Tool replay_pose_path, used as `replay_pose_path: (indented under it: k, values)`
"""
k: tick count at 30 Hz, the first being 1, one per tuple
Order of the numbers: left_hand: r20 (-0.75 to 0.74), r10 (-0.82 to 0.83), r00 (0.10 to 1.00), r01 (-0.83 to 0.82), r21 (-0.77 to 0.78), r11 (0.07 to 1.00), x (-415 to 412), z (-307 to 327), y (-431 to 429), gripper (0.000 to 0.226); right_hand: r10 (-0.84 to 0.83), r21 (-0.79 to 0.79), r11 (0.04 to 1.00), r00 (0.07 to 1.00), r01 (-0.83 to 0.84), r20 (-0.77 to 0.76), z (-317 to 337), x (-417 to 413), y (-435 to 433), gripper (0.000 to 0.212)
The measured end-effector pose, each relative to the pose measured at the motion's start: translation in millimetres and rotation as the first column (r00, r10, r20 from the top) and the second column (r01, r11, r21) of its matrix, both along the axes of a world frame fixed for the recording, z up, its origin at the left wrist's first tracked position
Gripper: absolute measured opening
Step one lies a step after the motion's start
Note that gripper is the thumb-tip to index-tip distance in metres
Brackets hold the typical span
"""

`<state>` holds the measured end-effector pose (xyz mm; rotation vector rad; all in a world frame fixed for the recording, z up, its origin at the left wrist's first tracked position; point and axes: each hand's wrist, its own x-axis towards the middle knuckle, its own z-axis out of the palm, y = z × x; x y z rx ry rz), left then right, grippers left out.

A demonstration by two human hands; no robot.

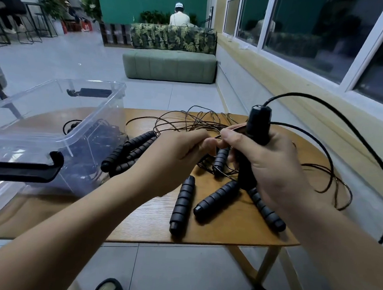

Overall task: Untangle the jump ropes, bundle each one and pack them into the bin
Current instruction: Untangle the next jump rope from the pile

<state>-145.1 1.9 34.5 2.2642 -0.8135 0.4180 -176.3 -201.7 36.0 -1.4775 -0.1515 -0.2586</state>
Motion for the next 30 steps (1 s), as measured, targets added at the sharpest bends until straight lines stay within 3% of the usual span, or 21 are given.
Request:
replay_pose_path:
  k: [9, 13, 20, 26, 30]
  values:
    - [0.037, 0.078, 0.996, -0.077, -0.026, 0.997, 14.5, 2.4, 19.7, 0.034, -0.218, 0.271, 0.938, 0.976, 0.217, -0.025, 30.4, 7.0, -41.9, 0.012]
    - [0.045, 0.086, 0.995, -0.085, -0.025, 0.996, 13.4, 2.7, 17.7, 0.039, -0.137, 0.23, 0.962, 0.989, 0.145, -0.049, 23.3, 3.6, -29.5, 0.012]
    - [0.073, -0.01, 0.997, 0.011, -0.011, 1.0, 4.3, -2.0, 1.9, 0.027, 0.03, 0.137, 0.99, 0.999, -0.026, -0.025, 2.0, -4.8, 8.6, 0.007]
    - [-0.004, -0.037, 0.999, 0.037, 0.023, 0.999, 4.7, -5.0, 3.4, 0.027, -0.076, 0.178, 0.981, 0.997, 0.077, -0.017, 15.0, 0.3, -4.9, 0.013]
    - [0.034, -0.029, 0.999, 0.029, -0.001, 1.0, 5.0, -4.4, 4.2, 0.024, -0.126, 0.221, 0.967, 0.992, 0.125, -0.012, 24.1, 0.0, -16.5, 0.009]
